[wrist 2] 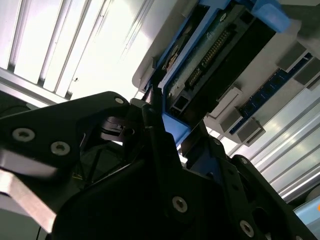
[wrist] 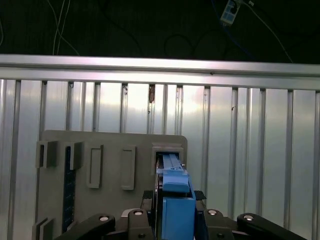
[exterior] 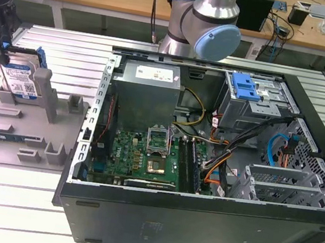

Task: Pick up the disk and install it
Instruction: 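Pick up the disk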

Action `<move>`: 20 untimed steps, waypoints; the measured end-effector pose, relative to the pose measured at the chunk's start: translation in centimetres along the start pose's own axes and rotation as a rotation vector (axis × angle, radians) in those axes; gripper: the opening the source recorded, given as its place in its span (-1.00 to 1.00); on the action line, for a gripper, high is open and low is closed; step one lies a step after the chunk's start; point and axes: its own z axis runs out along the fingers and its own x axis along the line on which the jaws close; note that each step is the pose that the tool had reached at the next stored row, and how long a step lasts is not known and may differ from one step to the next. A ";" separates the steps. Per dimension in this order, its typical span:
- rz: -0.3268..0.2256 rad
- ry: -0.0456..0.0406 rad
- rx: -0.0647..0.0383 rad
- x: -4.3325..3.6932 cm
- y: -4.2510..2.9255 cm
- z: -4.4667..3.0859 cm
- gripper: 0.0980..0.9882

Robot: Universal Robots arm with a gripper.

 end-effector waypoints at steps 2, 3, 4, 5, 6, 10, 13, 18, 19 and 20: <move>0.000 0.0000 0.000 0.00 0.00 0.03 -0.30; 0.000 0.0000 0.000 0.00 0.00 0.08 -0.30; 0.000 0.0000 0.000 0.00 0.00 0.09 -0.30; 0.000 0.0000 0.000 0.00 0.00 0.11 -0.30; 0.000 0.0000 0.000 0.00 0.00 0.11 -0.30; 0.000 0.0000 0.000 0.00 0.00 0.12 -0.33; 0.000 0.0000 0.000 -0.01 0.00 0.13 -0.39; 0.000 0.0000 0.000 0.00 -0.01 0.14 -0.39; 0.000 0.0000 0.000 0.00 0.00 0.14 -0.39; 0.000 0.0000 0.000 0.00 0.00 0.14 -0.39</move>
